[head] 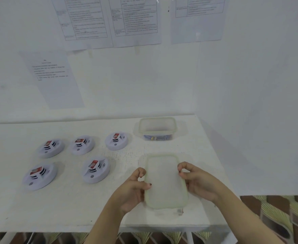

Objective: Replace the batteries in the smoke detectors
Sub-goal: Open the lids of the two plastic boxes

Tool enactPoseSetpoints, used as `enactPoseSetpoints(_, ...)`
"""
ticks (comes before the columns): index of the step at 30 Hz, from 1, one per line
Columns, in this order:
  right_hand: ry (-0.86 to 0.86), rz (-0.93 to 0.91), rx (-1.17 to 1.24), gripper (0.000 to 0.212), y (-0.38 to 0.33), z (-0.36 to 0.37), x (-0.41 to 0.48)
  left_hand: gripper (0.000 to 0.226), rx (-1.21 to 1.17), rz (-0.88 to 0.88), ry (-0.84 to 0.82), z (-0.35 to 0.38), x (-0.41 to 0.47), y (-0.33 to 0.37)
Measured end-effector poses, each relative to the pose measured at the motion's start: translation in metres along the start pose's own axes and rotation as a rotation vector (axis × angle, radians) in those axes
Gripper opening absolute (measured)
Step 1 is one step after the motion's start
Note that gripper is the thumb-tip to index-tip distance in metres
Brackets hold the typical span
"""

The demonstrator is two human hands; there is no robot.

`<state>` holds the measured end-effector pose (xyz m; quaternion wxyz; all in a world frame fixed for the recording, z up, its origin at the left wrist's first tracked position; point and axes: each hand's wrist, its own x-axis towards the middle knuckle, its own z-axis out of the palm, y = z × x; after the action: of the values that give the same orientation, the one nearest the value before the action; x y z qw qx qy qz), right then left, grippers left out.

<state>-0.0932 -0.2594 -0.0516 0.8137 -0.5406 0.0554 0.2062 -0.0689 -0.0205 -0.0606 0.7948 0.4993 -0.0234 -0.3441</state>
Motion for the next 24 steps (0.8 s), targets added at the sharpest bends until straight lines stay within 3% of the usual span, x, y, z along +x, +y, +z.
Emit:
enactPoseSetpoints(6, -0.037, -0.041, 0.014, 0.012, 0.002, -0.004, -0.001, 0.043, 0.006, 0.022, -0.004, -0.002, 0.001, -0.002)
enactPoseSetpoints(10, 0.083, -0.115, -0.108, 0.028, 0.000, 0.003, -0.002, 0.041, 0.027, 0.126, 0.124, 0.009, 0.005, 0.001)
enactPoseSetpoints(14, 0.000, -0.108, -0.172, 0.017, 0.000, 0.003, -0.006, 0.031, 0.043, 0.185, 0.147, 0.010, 0.005, -0.002)
enactPoseSetpoints(19, 0.029, 0.020, -0.399, 0.086, -0.001, 0.002, -0.024, 0.030, 0.081, 0.254, 0.247, 0.014, 0.004, -0.014)
enactPoseSetpoints(24, 0.094, 0.063, -0.622, 0.084, -0.021, 0.009, -0.032, 0.055, 0.273, 0.288, 0.273, 0.012, 0.002, -0.003)
